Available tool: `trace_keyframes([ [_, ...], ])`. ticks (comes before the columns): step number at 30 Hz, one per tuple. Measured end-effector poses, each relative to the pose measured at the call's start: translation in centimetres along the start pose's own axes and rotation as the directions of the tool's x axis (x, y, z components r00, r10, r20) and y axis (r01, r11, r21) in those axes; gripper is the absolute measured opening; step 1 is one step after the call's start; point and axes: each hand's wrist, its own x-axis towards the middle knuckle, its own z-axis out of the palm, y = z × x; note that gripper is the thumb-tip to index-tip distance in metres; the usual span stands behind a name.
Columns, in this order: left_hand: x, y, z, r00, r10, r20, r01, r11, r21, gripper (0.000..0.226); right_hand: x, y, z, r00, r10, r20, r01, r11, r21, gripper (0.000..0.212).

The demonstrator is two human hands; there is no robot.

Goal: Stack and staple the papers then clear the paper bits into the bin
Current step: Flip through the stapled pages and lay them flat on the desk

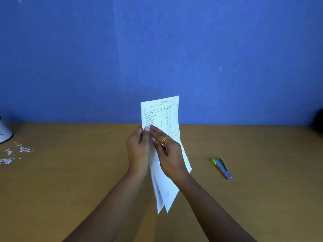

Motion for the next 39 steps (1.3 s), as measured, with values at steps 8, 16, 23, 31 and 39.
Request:
trace_keyframes([
  [8, 1.7, -0.1, -1.4, 0.999, 0.035, 0.022, -0.033, 0.995, -0.095, 0.021, 0.8, 4.1, -2.4, 0.962, 0.186, -0.199, -0.182, 0.982, 0.039, 0.042],
  [16, 3.0, 0.6, -2.3, 0.981, 0.084, 0.172, -0.061, 0.989, -0.136, 0.027, 1.0, 7.3, -5.5, 0.898, 0.439, -0.032, -0.426, 0.885, 0.189, 0.055],
  [23, 3.6, 0.8, -2.6, 0.969, 0.098, 0.227, -0.044, 0.972, -0.231, 0.025, 0.7, 8.7, -6.4, 0.898, 0.440, 0.030, -0.425, 0.845, 0.326, 0.026],
  [31, 4.4, -0.3, -2.9, 0.982, 0.033, 0.189, 0.018, 0.966, -0.259, 0.023, -0.9, 9.3, -6.2, 0.849, 0.526, -0.045, -0.468, 0.789, 0.398, 0.016],
  [39, 4.6, -1.8, -3.4, 0.973, -0.130, 0.190, 0.170, 0.963, -0.207, 0.009, -0.8, 9.1, -5.8, 0.795, 0.583, -0.167, -0.461, 0.760, 0.458, 0.021],
])
